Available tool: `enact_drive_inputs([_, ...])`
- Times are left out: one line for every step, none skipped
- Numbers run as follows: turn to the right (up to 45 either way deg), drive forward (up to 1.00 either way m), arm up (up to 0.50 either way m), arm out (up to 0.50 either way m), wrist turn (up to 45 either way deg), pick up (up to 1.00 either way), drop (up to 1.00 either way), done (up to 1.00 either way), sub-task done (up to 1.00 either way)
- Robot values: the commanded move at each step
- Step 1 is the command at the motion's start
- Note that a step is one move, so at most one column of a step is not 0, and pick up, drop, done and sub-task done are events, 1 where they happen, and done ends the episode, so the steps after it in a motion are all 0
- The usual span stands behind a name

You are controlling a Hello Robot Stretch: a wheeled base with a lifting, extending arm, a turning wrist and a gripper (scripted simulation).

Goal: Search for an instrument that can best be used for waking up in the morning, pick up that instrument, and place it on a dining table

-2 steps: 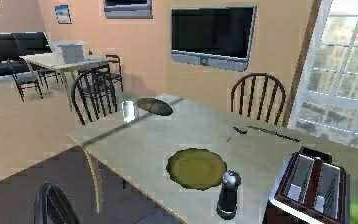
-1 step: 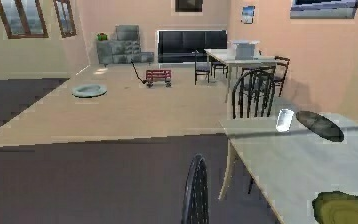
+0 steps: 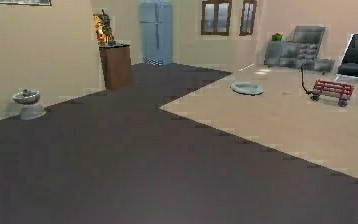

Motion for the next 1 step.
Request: enact_drive_inputs([-27.0, 0.00, 0.00, 0.00, 0.0, 0.00, 0.00, 0.00, 0.00])
